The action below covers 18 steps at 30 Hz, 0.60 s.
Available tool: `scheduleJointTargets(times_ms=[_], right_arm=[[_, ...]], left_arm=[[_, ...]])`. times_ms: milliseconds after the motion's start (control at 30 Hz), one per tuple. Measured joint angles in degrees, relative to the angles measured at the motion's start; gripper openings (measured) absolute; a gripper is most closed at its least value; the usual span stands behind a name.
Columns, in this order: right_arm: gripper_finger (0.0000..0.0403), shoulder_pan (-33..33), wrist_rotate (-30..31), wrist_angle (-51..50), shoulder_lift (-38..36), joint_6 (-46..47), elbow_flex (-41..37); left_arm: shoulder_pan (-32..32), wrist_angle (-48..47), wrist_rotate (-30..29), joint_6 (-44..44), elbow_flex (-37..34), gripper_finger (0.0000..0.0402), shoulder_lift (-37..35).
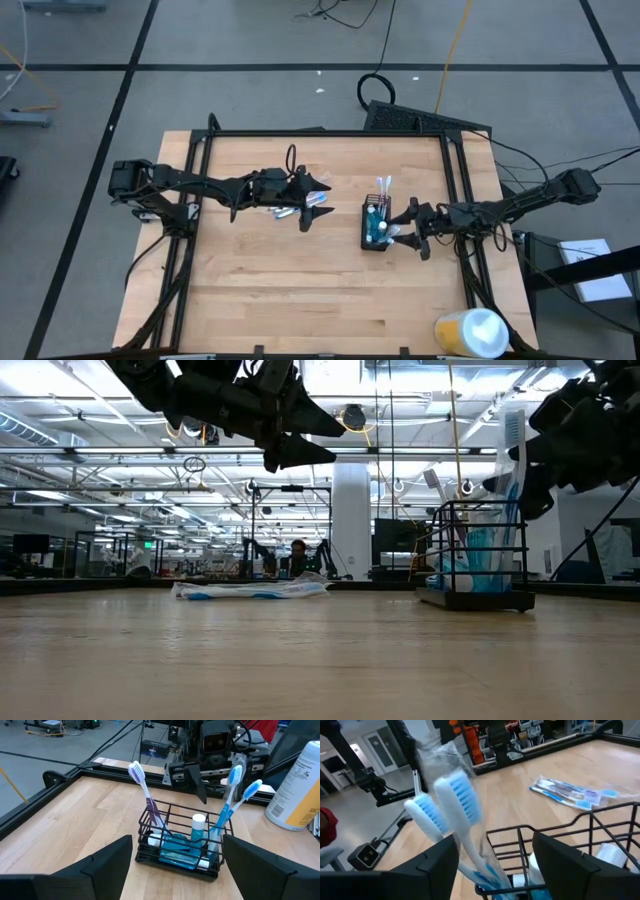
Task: Pick & Place toothbrushing station
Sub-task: Put the blue toothbrush into the bottom section of the mesh organizer
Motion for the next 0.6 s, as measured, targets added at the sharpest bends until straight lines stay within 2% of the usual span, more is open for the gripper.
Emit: scheduleJointTargets(times_ms=[300, 600], right_arm=[[0.0299, 0.0, 0.0, -1.2, -1.2, -3.2, 0.2], [0.0303, 0.0, -2.2, -6.1, -7.1, -3.7, 0.3]], left_arm=[[0.0, 0.0, 0.0, 0.0, 0.0, 0.031, 0.0], [0.0, 0.0, 0.0, 0.0, 0.0, 0.031, 0.0]])
